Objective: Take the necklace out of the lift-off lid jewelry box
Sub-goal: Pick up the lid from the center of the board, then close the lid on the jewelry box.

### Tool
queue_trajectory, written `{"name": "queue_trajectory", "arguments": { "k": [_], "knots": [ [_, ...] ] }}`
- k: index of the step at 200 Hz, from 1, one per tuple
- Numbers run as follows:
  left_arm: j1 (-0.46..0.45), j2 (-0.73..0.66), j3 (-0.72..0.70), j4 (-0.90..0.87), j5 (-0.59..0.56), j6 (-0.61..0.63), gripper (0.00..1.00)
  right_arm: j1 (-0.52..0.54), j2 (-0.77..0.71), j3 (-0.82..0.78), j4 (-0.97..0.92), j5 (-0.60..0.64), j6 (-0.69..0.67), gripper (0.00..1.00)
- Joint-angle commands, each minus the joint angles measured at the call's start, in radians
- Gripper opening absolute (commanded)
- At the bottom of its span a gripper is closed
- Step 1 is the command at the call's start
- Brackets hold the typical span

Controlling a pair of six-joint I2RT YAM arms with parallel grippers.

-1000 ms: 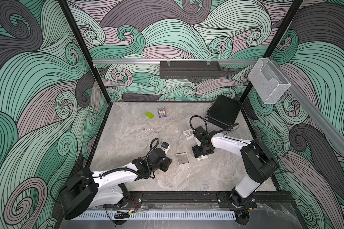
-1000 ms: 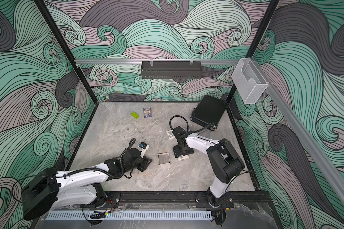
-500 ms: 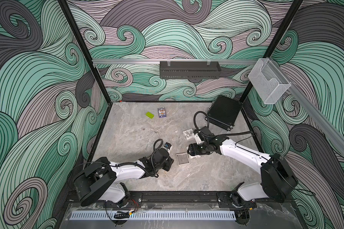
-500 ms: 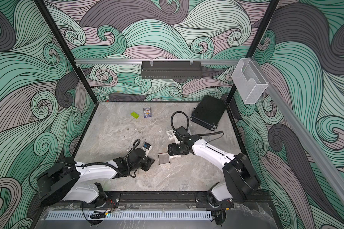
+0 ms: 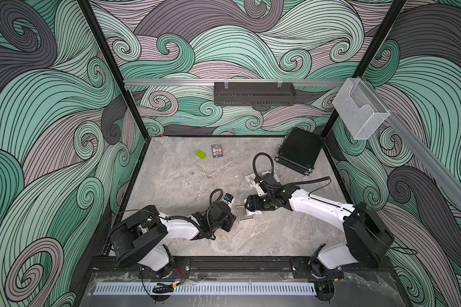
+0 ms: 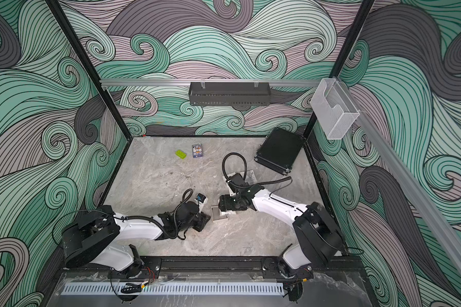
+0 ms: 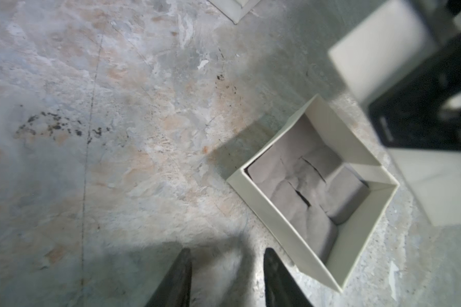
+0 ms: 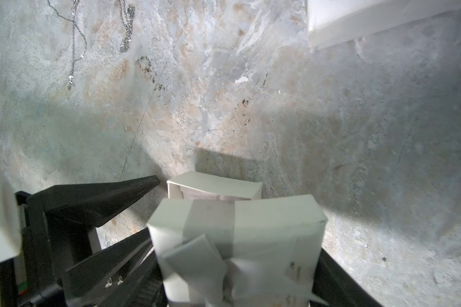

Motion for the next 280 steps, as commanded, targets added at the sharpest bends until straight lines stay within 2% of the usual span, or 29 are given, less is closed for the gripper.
{"name": "queue_trajectory", "arguments": {
  "k": [1, 83, 148, 280],
  "knots": [
    [-0.020, 0.019, 0.040, 0.033, -0.015, -0.021, 0.43, 0.015, 0.016, -0.010, 0.015, 0.002, 0.026, 0.77],
    [-0.048, 0.040, 0.054, 0.023, -0.054, -0.023, 0.43, 0.030, 0.016, -0.031, 0.049, -0.005, 0.034, 0.77],
    [-0.048, 0.038, 0.067, -0.013, -0.132, -0.017, 0.43, 0.040, 0.038, 0.012, 0.006, 0.007, -0.059, 0.77],
    [-0.047, 0.070, 0.094, 0.002, -0.133, -0.020, 0.42, 0.070, 0.108, 0.076, 0.010, -0.058, -0.124, 0.83]
  ]
}}
